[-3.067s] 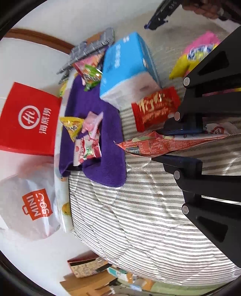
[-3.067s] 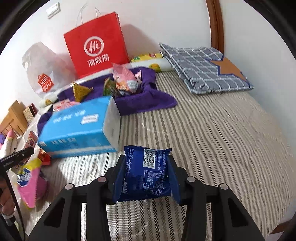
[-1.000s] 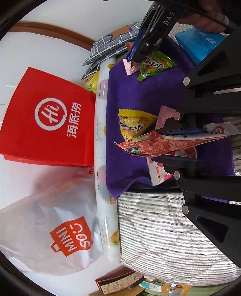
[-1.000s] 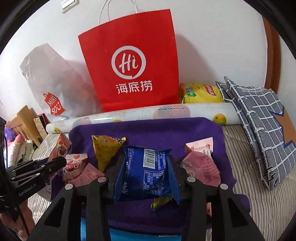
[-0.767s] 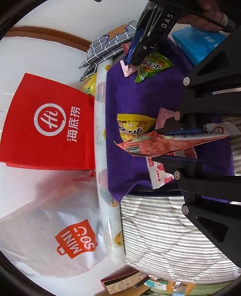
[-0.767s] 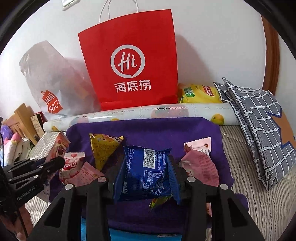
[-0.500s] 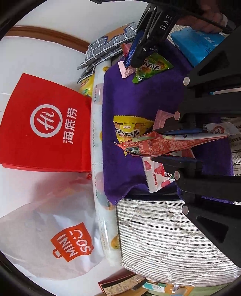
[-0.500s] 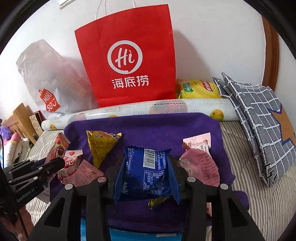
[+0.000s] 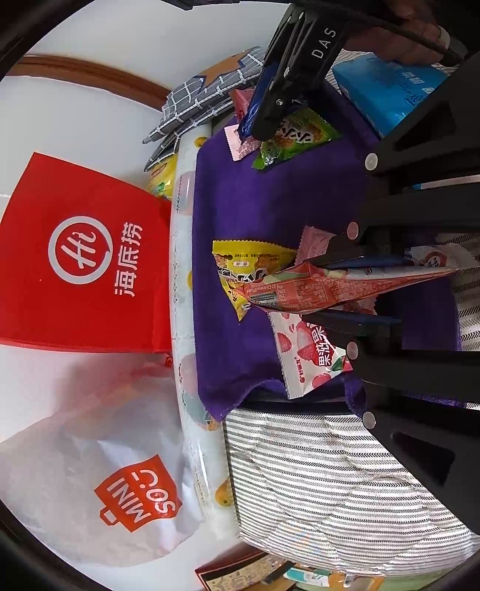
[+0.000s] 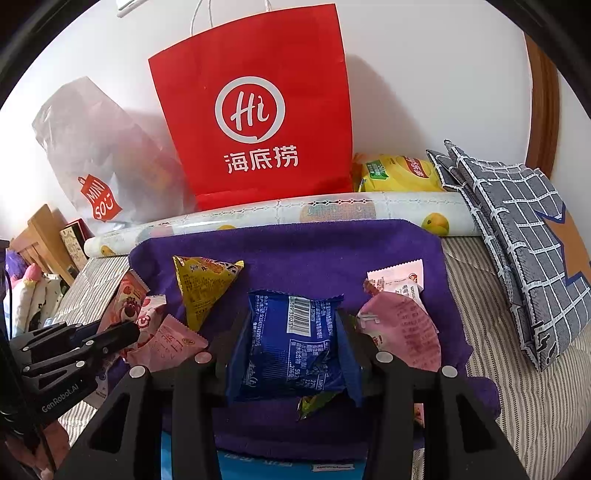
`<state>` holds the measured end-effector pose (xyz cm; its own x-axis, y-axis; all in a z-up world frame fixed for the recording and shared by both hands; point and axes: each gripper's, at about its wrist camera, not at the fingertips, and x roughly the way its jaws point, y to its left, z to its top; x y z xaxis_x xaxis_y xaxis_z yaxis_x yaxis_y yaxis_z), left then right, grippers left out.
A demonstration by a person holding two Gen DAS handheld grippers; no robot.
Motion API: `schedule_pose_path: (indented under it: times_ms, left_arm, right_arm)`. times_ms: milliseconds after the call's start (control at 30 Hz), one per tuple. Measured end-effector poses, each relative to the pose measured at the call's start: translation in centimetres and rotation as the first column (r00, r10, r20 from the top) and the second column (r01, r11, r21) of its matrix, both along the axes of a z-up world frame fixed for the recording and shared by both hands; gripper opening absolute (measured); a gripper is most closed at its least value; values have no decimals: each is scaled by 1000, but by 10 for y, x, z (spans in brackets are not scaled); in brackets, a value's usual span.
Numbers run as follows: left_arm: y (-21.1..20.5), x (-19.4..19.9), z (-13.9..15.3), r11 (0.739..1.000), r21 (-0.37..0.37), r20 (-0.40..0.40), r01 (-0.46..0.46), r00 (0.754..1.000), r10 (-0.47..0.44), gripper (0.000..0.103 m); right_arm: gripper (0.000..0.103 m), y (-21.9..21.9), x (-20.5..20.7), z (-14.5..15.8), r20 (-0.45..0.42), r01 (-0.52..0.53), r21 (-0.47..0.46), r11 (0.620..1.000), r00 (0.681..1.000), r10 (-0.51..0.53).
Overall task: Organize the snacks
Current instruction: 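Open both grippers to drop the candy stick and blue packet onto the towel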
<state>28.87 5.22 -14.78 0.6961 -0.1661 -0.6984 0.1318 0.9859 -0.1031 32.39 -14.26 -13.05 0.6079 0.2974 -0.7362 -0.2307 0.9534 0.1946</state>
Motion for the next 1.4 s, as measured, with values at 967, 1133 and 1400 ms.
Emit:
schedule_pose_path:
  times_ms: [967, 1133, 1400]
  left_arm:
    - [-1, 3, -6, 1000, -23, -31, 15, 999, -15, 21]
    - [0, 2, -6, 1000, -28, -31, 13, 999, -13, 21]
    - [0, -1, 0, 999, -38, -4, 7, 1000, -7, 34]
  right_arm:
    - [46, 5, -5, 2, 24, -37, -14, 999, 999, 37]
    - [47, 4, -5, 2, 23, -35, -10, 999, 999, 35]
    - [49, 7, -9, 7, 51, -40, -16, 999, 998, 40]
